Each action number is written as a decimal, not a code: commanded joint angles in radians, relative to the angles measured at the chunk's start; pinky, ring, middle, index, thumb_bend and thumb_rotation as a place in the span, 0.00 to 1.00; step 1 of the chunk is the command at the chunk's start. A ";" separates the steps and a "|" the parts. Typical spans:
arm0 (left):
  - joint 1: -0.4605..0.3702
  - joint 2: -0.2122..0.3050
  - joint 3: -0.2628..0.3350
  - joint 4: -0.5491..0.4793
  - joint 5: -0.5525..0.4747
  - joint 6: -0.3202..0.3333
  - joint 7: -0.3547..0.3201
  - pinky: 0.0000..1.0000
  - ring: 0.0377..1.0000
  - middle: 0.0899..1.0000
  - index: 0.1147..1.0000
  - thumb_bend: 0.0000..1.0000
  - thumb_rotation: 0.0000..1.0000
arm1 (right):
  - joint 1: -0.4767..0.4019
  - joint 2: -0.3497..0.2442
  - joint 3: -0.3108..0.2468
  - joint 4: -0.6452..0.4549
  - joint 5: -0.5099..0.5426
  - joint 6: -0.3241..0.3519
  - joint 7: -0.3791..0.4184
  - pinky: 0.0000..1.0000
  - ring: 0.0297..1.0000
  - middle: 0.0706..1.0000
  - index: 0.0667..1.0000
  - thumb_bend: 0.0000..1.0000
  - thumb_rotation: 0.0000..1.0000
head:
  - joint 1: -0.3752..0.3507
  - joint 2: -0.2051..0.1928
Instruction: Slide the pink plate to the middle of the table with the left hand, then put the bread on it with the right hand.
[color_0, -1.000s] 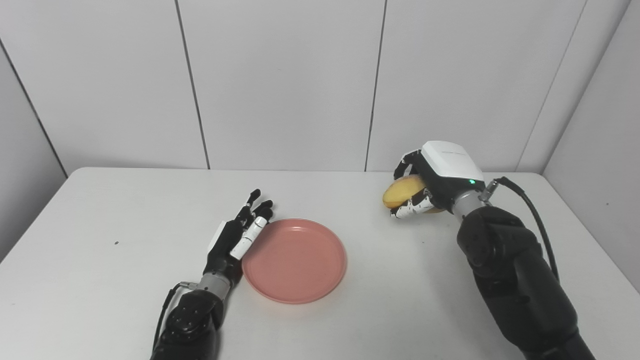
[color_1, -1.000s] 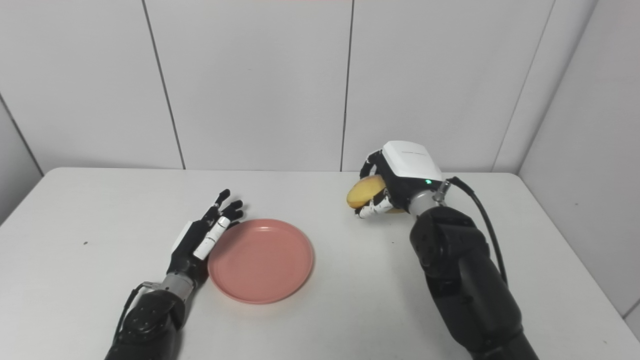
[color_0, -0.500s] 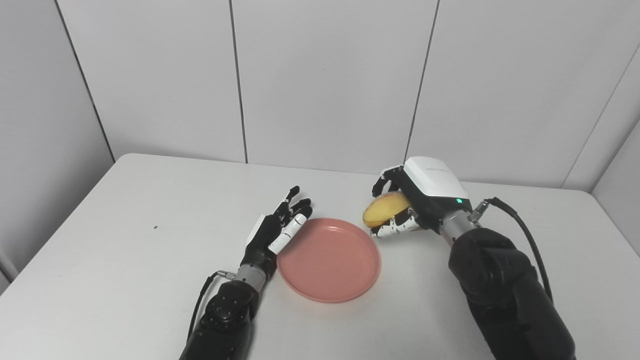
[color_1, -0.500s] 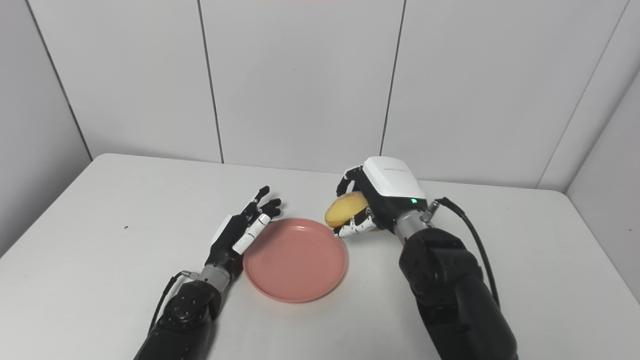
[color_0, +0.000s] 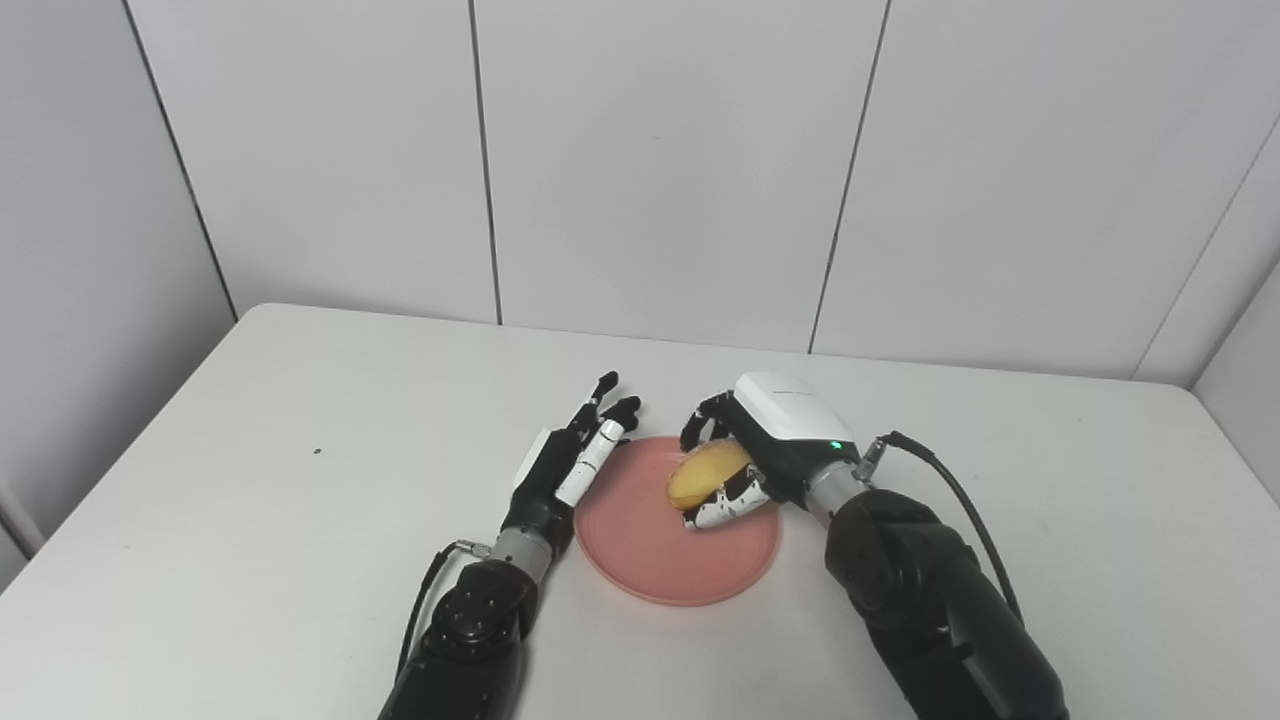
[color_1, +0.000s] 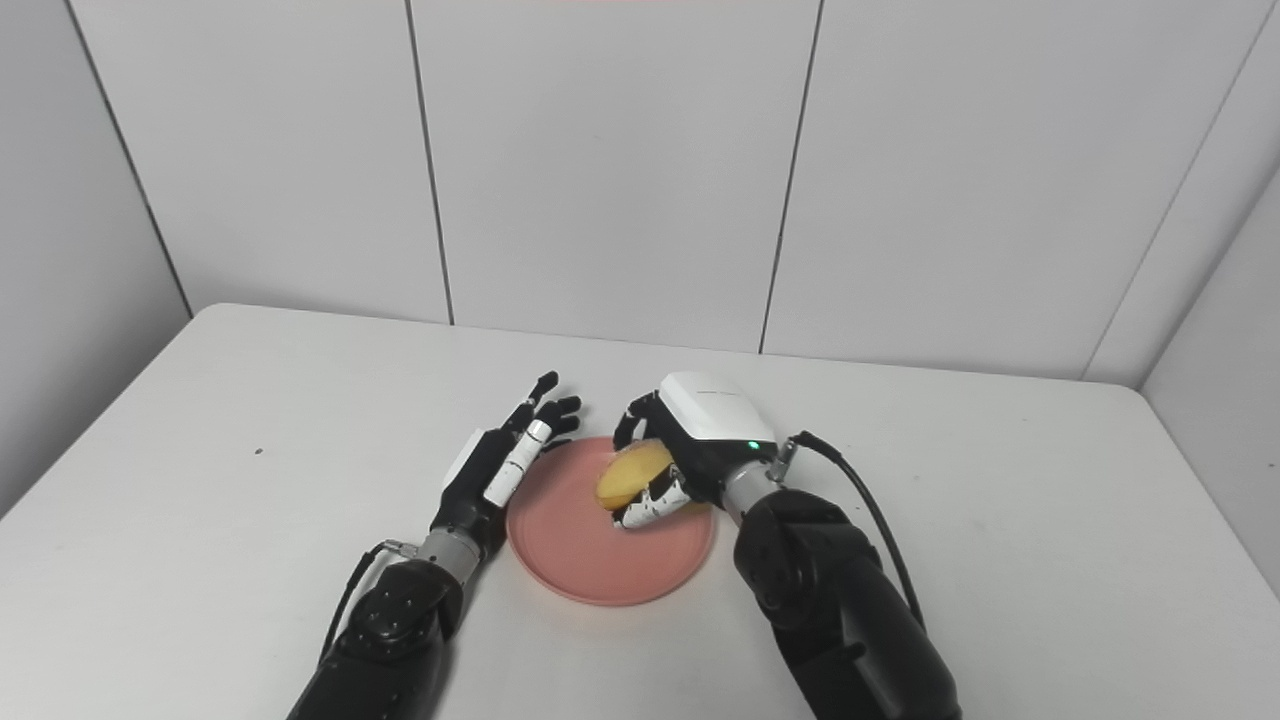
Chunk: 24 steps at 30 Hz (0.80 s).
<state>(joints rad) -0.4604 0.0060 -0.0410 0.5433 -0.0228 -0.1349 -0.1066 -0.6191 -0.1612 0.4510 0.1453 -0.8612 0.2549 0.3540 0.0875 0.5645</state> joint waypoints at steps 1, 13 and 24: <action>0.011 -0.031 -0.012 0.023 -0.013 0.004 -0.017 0.86 0.88 0.88 0.94 0.76 0.90 | -0.058 0.008 0.000 0.005 0.012 -0.055 -0.051 0.30 0.36 0.42 0.52 0.51 0.00 | 0.000 0.000; 0.013 -0.040 0.006 0.018 -0.033 0.012 -0.013 0.88 0.88 0.87 0.93 0.84 1.00 | -0.051 0.012 0.004 0.170 0.077 -0.152 -0.157 0.26 0.35 0.41 0.52 0.51 0.00 | -0.004 0.007; 0.013 -0.044 0.003 0.013 -0.035 0.021 -0.016 0.89 0.89 0.88 0.93 0.86 1.00 | -0.051 0.008 0.014 0.221 0.104 -0.208 -0.216 0.28 0.36 0.42 0.52 0.51 0.00 | -0.004 0.009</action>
<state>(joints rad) -0.4575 -0.0043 -0.0231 0.5389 -0.0456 -0.1299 -0.1046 -0.6277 -0.1506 0.4620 0.3706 -0.7575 0.0879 0.1553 0.0828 0.5722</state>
